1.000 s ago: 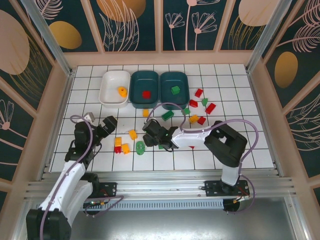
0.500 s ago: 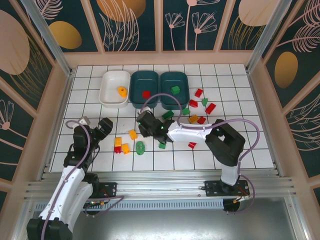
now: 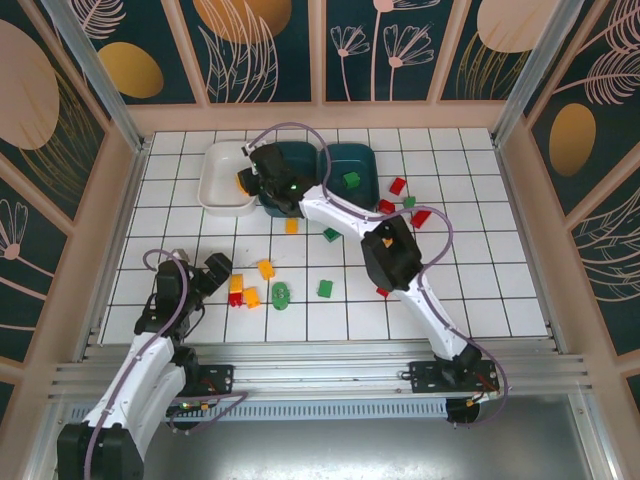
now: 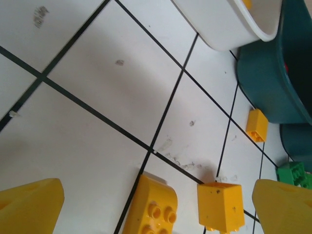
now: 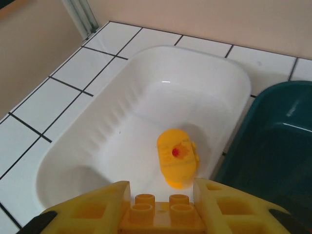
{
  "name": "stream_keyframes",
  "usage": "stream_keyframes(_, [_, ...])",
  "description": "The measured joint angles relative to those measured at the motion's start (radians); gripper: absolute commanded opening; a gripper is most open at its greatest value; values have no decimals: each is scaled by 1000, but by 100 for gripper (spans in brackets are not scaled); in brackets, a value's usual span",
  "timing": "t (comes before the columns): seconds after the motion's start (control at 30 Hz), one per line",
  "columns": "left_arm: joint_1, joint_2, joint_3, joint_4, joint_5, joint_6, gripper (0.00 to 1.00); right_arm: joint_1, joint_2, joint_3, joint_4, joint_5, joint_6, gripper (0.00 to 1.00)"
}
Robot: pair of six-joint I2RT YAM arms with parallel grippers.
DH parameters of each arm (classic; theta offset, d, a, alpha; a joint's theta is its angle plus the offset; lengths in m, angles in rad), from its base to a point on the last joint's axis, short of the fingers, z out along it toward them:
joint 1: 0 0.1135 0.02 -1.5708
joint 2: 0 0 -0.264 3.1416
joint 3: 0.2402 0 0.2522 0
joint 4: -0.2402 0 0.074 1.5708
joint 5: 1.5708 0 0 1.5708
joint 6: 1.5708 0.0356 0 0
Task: Sort the legos into containers by color
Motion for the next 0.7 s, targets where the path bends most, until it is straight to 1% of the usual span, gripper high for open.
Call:
stream_keyframes(0.13, [0,12,-2,4,27,0,98,-9,116,177,-63,-51,0,27])
stream_keyframes(0.2, [0,28,2,5,40,0,99,-11,151,226,-80,-81,0,30])
stream_keyframes(0.23, [0,34,4,5,46,0,98,-11,158,235,-85,-91,0,36])
stream_keyframes(0.27, [0,42,9,5,53,0,99,-11,164,240,-89,-102,2,47])
stream_keyframes(0.3, [0,48,15,5,55,1,99,-11,167,243,-90,-108,0,54])
stream_keyframes(0.37, [0,63,39,5,60,5,98,-11,169,244,-97,-123,-8,59])
stream_keyframes(0.47, [0,77,78,5,64,14,98,-11,169,248,-109,-134,-18,60])
stream_keyframes(0.6, [0,83,121,4,64,27,98,-10,166,245,-112,-132,-18,58])
stream_keyframes(0.63, [0,83,129,4,64,28,99,-9,156,229,-112,-125,-19,57])
stream_keyframes(0.7, [0,83,142,3,71,35,98,-8,99,135,-113,-113,-18,56])
